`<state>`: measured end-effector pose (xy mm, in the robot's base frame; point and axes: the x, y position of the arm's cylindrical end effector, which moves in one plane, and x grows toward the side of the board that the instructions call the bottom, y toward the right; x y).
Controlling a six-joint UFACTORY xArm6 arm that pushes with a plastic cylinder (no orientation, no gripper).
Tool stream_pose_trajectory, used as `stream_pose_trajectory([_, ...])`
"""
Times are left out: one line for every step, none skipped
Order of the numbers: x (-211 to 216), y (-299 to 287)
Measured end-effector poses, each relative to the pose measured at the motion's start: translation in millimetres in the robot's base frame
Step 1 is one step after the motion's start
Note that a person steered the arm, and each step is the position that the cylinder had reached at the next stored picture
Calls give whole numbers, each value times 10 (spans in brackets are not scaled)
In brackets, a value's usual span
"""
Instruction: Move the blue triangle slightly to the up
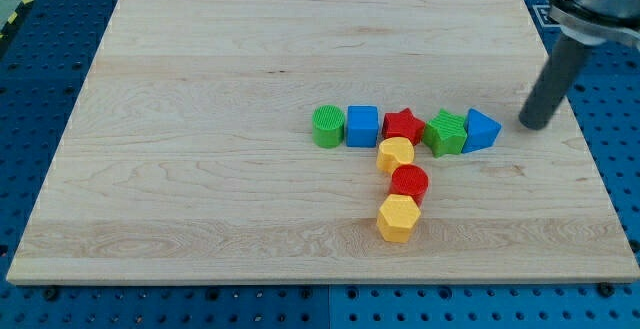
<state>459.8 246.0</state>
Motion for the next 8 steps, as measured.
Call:
stream_pose_trajectory([274,2])
stream_pose_trajectory([298,-1])
stream_pose_trajectory([446,-109])
stream_pose_trajectory([448,-381])
stream_pose_trajectory([447,-481])
stream_pose_trajectory([308,-481])
stream_pose_trajectory([212,-481])
stream_pose_trajectory([178,-481])
